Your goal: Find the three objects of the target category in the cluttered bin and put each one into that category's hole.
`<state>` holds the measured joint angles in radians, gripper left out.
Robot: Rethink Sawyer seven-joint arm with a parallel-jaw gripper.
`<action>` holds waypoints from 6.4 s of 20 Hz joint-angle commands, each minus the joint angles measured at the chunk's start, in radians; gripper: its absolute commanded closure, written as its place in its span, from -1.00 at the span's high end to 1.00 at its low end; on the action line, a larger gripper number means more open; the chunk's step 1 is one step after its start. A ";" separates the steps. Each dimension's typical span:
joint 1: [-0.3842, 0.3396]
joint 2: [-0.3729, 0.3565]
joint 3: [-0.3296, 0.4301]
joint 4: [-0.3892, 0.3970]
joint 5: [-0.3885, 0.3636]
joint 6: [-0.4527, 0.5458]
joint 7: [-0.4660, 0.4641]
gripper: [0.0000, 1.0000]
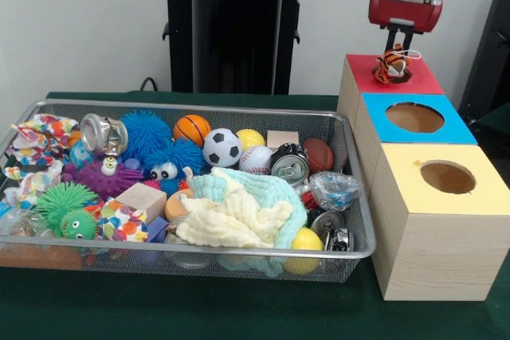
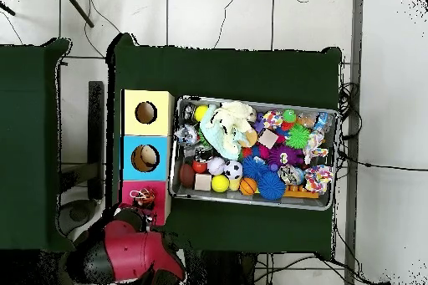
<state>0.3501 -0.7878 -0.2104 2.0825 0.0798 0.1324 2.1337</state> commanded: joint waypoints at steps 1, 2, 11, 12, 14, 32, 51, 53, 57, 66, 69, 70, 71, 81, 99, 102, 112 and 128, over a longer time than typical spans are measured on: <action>-0.004 0.051 0.091 0.054 0.067 -0.093 0.242 -1.00; -0.004 0.041 0.091 0.064 0.070 -0.088 0.242 -1.00; -0.023 -0.001 0.077 0.042 0.062 -0.012 0.187 -1.00; -0.026 -0.010 0.073 0.038 0.059 0.002 0.179 -1.00; -0.029 -0.021 0.072 0.033 0.057 0.028 0.168 -1.00; -0.041 -0.030 0.072 0.026 0.037 0.050 0.140 -1.00; -0.049 -0.013 0.093 0.051 0.057 0.028 0.170 1.00; -0.048 -0.017 0.094 0.062 0.057 0.025 0.172 1.00; -0.060 -0.120 0.097 0.102 0.053 0.136 0.140 1.00; -0.060 -0.218 0.079 0.102 0.051 0.294 0.109 1.00; -0.049 -0.227 0.072 0.101 0.051 0.312 0.117 1.00; -0.052 -0.224 0.075 0.100 0.050 0.309 0.115 1.00; -0.054 -0.220 0.078 0.099 0.049 0.305 0.114 1.00; -0.033 -0.212 0.040 -0.007 0.022 0.417 0.115 1.00; -0.058 -0.166 0.045 -0.045 0.002 0.338 0.097 -1.00; -0.063 -0.162 0.047 -0.039 0.001 0.323 0.095 -1.00; -0.108 -0.113 0.084 0.013 0.007 0.229 0.096 -1.00; -0.058 -0.028 0.072 -0.012 0.029 0.160 0.146 -1.00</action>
<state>0.2751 -0.8475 -0.2053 2.0845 0.0944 0.2963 2.1337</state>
